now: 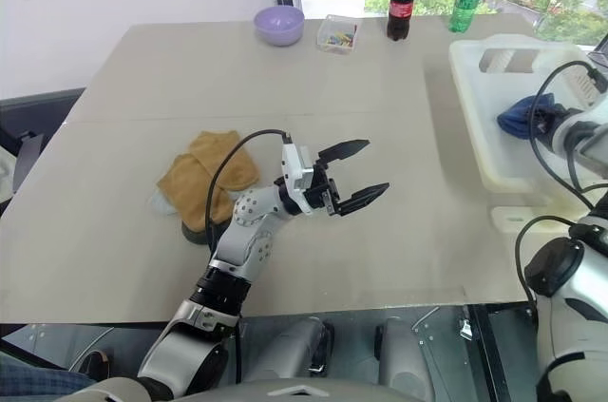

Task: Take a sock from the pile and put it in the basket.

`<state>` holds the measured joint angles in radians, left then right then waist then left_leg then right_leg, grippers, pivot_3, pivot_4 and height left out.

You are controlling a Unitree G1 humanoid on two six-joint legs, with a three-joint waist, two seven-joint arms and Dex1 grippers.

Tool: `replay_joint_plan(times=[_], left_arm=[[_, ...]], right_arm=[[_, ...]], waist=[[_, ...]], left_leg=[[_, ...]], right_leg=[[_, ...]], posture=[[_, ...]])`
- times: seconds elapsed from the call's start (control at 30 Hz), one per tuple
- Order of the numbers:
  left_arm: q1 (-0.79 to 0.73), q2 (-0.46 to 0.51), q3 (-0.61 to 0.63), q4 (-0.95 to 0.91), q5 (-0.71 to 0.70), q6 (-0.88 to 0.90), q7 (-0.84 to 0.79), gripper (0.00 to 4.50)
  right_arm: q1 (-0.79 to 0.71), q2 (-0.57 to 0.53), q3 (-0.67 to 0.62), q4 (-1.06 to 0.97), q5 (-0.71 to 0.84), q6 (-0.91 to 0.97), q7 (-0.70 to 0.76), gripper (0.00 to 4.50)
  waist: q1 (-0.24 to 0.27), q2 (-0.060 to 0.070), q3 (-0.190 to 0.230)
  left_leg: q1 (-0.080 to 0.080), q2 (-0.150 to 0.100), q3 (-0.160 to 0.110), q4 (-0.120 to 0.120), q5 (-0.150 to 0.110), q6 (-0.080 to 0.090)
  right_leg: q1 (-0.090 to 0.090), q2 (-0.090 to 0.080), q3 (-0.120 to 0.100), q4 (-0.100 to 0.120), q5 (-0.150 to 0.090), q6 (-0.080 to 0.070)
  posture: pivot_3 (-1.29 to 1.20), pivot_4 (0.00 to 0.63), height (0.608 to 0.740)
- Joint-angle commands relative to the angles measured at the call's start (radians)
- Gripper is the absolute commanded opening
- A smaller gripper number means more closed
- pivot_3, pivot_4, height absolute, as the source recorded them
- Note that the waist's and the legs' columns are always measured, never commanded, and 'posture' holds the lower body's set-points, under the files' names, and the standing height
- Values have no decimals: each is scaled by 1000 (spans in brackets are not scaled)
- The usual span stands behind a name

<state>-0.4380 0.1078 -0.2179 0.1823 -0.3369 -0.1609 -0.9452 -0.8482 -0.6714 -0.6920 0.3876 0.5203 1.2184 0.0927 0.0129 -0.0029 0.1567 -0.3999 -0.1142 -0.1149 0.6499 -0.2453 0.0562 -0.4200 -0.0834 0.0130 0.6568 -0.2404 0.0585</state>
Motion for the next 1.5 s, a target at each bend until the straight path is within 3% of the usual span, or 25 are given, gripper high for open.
replay_joint_plan(times=[0.03, 0.3, 0.8, 1.03, 1.13, 1.2, 1.5], left_arm=[[17, 13, 12, -32, -1, -8, -4, 4500], [18, 47, 28, -35, -2, 1, -3, 4500], [28, 50, 21, -39, 2, 12, 0, 4500], [22, 49, 24, -30, 6, 11, 3, 4500], [24, 48, 23, -32, 7, 10, 6, 4500], [26, 48, 24, -33, 7, 11, 9, 4500], [48, 67, 34, -56, 4, 18, 19, 4500]], right_arm=[[29, -61, 87, -154, 8, -19, 78, 2590], [127, -126, 156, -291, 0, 11, 139, 2590], [166, -150, 117, -185, -120, -136, 70, 2590], [171, -149, 87, -173, -98, -104, 92, 2590], [196, -158, 99, -171, -97, -84, 117, 3416], [202, -162, 102, -170, -101, -70, 121, 4457], [185, -265, 136, -176, -128, -143, 190, 4489]], waist=[[-3, 0, 0], [1, 0, 0], [0, 1, 0], [0, 1, 0], [1, 1, 0], [1, 1, 0], [-2, 1, 0]], left_leg=[[0, 0, 0, 0, 0, 0], [0, 0, 0, 2, 0, 0], [1, 0, 0, 2, 0, 0], [1, 0, 1, 2, 0, 0], [1, 0, 1, 2, 0, 0], [1, 0, 1, 2, 0, 0], [1, 0, 1, 2, 0, 0]], right_leg=[[0, 0, 0, 0, 0, 0], [0, 1, 0, 1, 0, 0], [0, 1, 0, 2, 0, 0], [0, 1, 1, 2, 0, 0], [0, 1, 1, 2, 0, 0], [0, 1, 1, 2, 0, 0], [0, 1, 1, 2, 0, 0]], posture=[[0, 150, 740], [0, 150, 740], [0, 150, 740], [0, 150, 740], [0, 150, 740], [0, 150, 740], [0, 150, 740]])
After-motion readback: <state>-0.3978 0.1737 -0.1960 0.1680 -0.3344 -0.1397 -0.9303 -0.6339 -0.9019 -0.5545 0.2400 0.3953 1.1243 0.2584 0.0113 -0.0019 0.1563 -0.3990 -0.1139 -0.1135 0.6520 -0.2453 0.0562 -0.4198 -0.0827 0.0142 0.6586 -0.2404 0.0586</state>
